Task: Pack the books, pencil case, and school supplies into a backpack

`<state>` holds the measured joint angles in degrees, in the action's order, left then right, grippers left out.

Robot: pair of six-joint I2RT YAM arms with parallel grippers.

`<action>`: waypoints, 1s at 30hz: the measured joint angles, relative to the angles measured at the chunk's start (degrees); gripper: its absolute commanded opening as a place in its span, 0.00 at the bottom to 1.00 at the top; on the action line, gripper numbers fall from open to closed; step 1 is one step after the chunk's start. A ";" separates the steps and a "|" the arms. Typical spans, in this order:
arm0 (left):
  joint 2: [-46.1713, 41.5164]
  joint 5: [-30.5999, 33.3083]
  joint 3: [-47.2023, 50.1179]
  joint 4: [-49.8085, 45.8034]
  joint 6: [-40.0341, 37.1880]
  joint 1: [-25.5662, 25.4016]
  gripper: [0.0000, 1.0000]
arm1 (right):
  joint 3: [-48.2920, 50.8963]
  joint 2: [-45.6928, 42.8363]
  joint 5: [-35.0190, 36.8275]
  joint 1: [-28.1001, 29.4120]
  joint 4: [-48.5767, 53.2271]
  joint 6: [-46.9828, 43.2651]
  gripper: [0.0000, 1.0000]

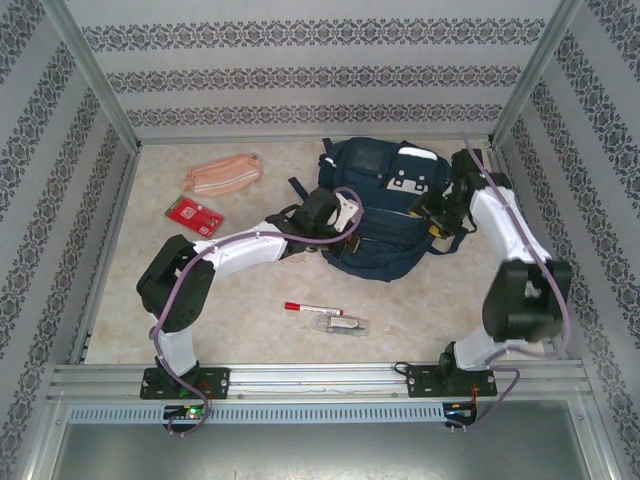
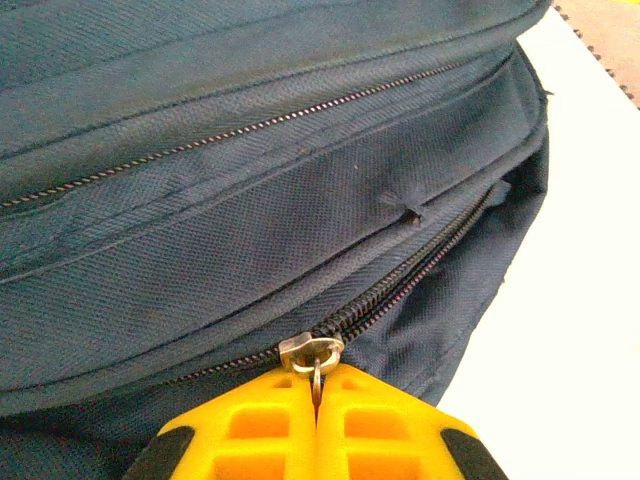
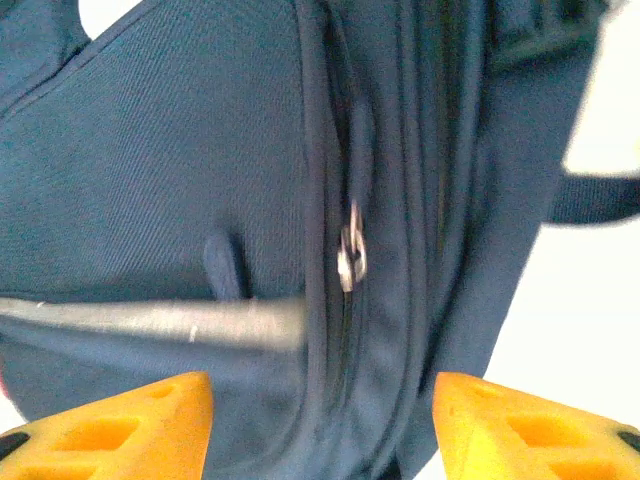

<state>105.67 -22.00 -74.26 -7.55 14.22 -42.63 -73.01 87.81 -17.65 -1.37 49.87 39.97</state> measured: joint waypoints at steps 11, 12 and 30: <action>1.60 -0.74 -2.05 1.33 3.41 -2.32 0.00 | 7.13 -6.01 4.98 18.23 -8.90 30.10 0.54; 1.60 -0.66 -2.08 1.36 3.48 -2.32 0.00 | 7.17 -4.96 5.55 18.58 -9.29 31.36 0.50; 1.62 1.01 -2.05 1.64 2.75 -2.32 0.00 | 12.57 -9.14 6.75 20.79 -11.61 45.62 0.64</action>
<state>107.28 -20.99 -76.31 -5.91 16.97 -44.95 -60.45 78.67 -10.90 19.42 38.26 85.58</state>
